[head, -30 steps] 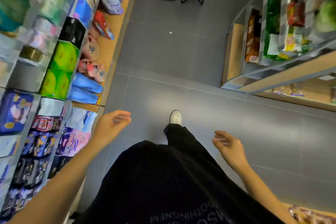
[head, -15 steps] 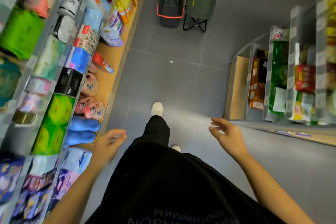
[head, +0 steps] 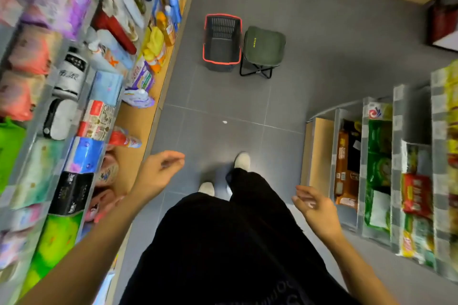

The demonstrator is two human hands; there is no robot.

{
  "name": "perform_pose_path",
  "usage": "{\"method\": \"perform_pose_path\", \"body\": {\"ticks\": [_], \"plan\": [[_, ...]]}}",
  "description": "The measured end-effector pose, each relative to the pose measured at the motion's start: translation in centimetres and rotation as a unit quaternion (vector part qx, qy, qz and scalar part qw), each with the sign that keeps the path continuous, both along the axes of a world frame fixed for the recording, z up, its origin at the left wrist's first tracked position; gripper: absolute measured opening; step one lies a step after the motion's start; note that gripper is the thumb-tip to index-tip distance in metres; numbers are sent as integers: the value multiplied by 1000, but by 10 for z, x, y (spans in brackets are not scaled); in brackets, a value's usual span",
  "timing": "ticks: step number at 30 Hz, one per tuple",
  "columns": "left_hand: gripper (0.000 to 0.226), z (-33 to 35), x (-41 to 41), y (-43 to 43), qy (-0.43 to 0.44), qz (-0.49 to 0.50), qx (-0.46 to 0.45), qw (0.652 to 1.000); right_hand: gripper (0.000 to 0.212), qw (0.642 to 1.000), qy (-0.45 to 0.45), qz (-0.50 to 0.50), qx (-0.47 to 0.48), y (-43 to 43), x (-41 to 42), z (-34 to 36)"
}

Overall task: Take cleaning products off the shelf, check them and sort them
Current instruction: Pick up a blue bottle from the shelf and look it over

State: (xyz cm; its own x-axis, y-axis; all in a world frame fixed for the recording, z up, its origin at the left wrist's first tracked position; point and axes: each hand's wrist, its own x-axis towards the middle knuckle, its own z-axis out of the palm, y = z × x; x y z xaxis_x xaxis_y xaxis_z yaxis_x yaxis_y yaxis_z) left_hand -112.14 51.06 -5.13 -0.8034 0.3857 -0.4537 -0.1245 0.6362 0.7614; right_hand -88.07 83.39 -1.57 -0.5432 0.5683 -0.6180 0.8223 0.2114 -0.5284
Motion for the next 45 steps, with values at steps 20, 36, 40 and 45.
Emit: {"method": "perform_pose_path", "body": {"ticks": [20,36,40,45], "plan": [[14,-1,-273,200,-44,88,-81,992,29,991,59,116,-40,276,-418,-22],[11,-37,-530,353,-59,274,9,960,26,955,33,293,11,399,-758,-5],[10,-46,-589,392,-47,323,8,945,27,937,8,350,8,445,-830,-11],[7,-72,-656,442,-59,391,-25,918,29,883,4,469,-26,494,-965,-49]]}}
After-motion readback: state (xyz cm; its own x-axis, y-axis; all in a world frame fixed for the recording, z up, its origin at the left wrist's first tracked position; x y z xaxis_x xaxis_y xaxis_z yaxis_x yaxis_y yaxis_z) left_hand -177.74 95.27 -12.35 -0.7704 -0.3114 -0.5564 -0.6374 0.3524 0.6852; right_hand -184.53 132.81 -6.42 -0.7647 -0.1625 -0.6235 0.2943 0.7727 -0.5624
